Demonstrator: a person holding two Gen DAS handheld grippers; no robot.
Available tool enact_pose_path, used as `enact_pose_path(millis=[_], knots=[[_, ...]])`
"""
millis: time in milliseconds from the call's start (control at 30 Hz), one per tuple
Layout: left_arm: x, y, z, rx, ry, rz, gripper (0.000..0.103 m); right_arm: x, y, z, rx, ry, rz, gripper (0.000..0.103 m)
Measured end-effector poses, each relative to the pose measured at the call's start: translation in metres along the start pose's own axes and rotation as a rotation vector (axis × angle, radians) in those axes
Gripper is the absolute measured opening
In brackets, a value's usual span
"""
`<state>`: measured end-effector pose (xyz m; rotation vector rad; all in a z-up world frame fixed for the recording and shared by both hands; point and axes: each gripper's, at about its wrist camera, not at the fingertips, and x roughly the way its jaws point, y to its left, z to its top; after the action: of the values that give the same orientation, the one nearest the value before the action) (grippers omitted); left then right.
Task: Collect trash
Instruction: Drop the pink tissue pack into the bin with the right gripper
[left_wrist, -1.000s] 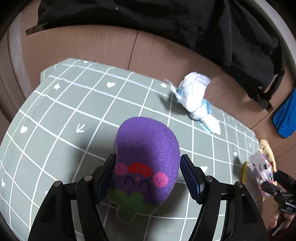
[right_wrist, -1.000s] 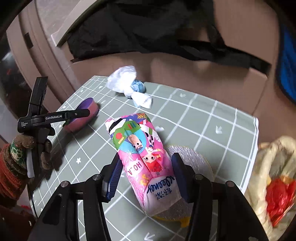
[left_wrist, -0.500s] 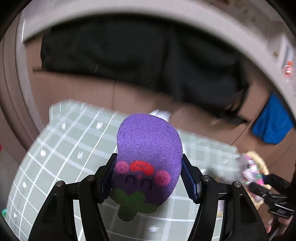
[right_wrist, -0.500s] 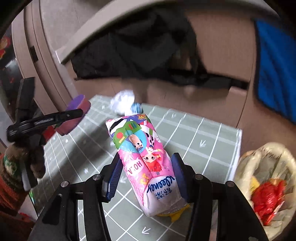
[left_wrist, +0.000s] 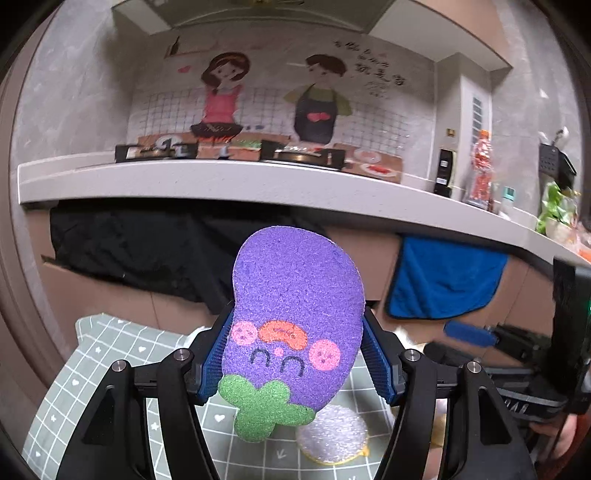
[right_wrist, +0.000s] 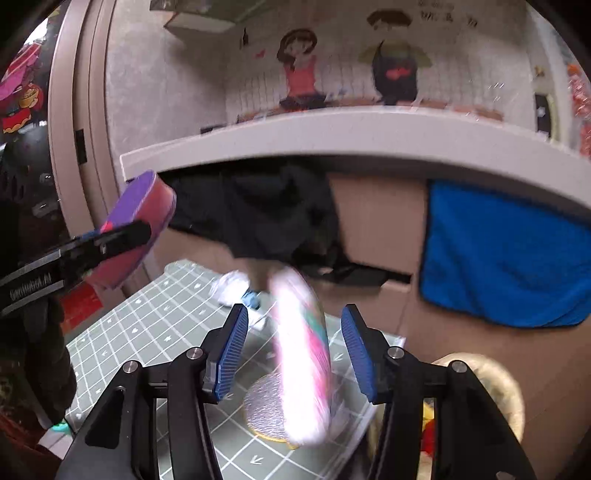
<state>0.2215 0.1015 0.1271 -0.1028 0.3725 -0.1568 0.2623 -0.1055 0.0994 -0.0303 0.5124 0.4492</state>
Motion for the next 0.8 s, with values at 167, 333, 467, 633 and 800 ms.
enact_pose_path(millis=[167, 333, 467, 633, 800], knots=[[-0.007, -0.021, -0.004, 0.020, -0.010, -0.027, 0.065, -0.026, -0.014, 0.007, 0.024, -0.048, -0.024, 0.049], [0.005, -0.016, -0.009, -0.001, 0.028, -0.015, 0.065, -0.016, -0.026, -0.001, 0.013, -0.017, -0.005, 0.048], [0.020, 0.008, -0.026, -0.057, 0.086, 0.001, 0.065, 0.001, -0.048, -0.033, 0.052, 0.051, 0.030, 0.052], [0.034, 0.035, -0.037, -0.137, 0.149, 0.003, 0.065, 0.007, -0.063, -0.062, 0.077, 0.083, -0.056, 0.052], [0.035, 0.039, -0.040, -0.147, 0.138, 0.007, 0.065, 0.005, -0.083, -0.073, 0.197, 0.086, 0.003, 0.053]])
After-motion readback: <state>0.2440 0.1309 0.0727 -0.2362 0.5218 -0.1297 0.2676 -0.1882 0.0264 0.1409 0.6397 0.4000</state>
